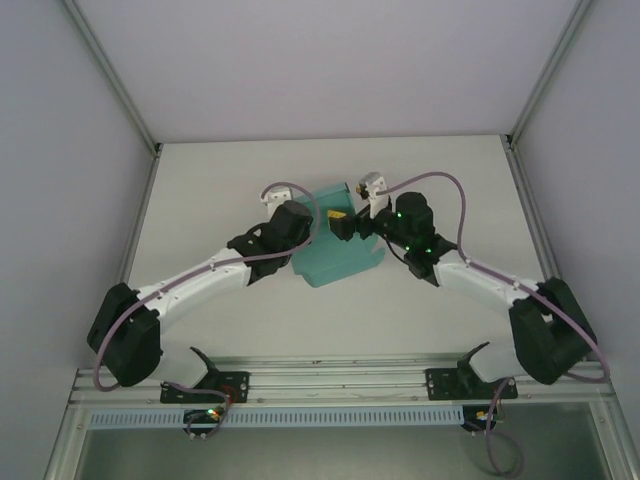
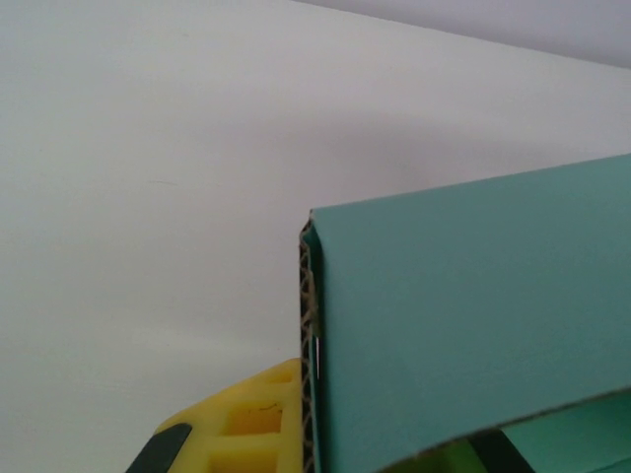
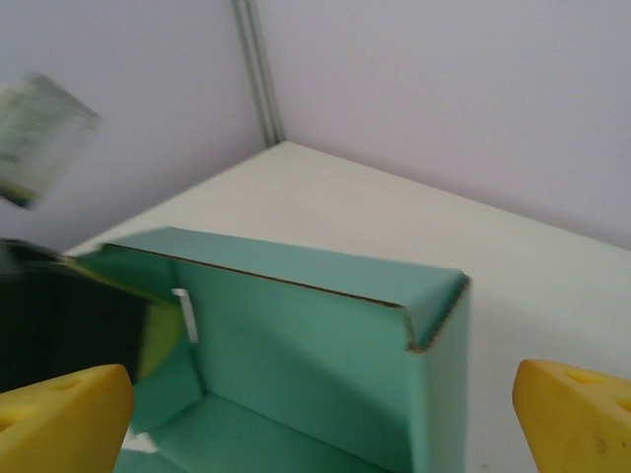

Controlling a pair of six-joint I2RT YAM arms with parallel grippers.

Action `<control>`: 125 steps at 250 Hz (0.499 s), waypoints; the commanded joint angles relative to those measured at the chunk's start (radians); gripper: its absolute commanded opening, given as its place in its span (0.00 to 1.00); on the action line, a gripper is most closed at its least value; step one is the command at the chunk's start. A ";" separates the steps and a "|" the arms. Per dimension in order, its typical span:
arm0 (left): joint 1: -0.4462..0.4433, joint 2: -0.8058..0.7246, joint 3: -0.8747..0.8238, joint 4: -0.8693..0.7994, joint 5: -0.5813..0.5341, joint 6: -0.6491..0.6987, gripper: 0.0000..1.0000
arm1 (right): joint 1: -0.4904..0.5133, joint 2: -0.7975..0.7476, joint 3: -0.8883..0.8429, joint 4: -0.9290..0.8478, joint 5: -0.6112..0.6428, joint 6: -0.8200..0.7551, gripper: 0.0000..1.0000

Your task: Assemble paper box

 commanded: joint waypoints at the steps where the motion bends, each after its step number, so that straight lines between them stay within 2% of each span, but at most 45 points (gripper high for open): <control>1: 0.029 -0.036 -0.011 0.047 0.095 0.138 0.00 | -0.001 -0.112 -0.049 -0.023 0.008 0.035 1.00; 31: 0.067 -0.023 0.023 -0.011 0.262 0.404 0.00 | -0.003 -0.277 -0.112 -0.138 0.233 0.079 1.00; 49: 0.093 -0.008 0.061 -0.101 0.427 0.567 0.00 | -0.016 -0.382 -0.130 -0.285 0.396 0.121 1.00; 76: 0.131 0.020 0.103 -0.225 0.658 0.802 0.00 | -0.057 -0.496 -0.131 -0.535 0.515 0.171 1.00; 106: 0.133 0.085 0.199 -0.432 0.771 1.071 0.00 | -0.127 -0.575 -0.134 -0.778 0.563 0.259 1.00; 125: 0.124 0.159 0.288 -0.555 0.734 1.187 0.00 | -0.161 -0.603 -0.159 -0.840 0.561 0.287 1.00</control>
